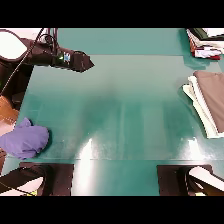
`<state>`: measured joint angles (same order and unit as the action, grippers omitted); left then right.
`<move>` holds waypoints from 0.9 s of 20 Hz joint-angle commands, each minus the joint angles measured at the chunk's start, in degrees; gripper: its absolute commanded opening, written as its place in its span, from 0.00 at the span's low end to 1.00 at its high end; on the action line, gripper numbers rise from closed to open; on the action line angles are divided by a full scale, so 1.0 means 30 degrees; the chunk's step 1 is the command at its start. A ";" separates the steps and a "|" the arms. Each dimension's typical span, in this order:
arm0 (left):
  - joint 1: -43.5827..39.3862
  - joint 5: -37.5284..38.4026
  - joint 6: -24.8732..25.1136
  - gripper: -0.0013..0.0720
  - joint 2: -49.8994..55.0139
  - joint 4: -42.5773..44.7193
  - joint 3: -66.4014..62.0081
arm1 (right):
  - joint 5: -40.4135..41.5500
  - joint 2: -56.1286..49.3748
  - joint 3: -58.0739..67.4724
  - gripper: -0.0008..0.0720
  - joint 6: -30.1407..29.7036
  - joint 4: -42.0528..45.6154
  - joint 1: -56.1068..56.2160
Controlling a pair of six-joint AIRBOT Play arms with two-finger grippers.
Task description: Fold the shirts.
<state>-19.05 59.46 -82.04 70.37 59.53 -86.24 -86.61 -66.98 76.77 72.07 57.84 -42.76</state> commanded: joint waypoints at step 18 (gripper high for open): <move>-0.0007 -0.1530 -0.0015 0.06 -0.0007 0.0000 -0.0007 | 0.2805 0.0670 -0.0044 0.03 -0.0044 -0.1763 1.2983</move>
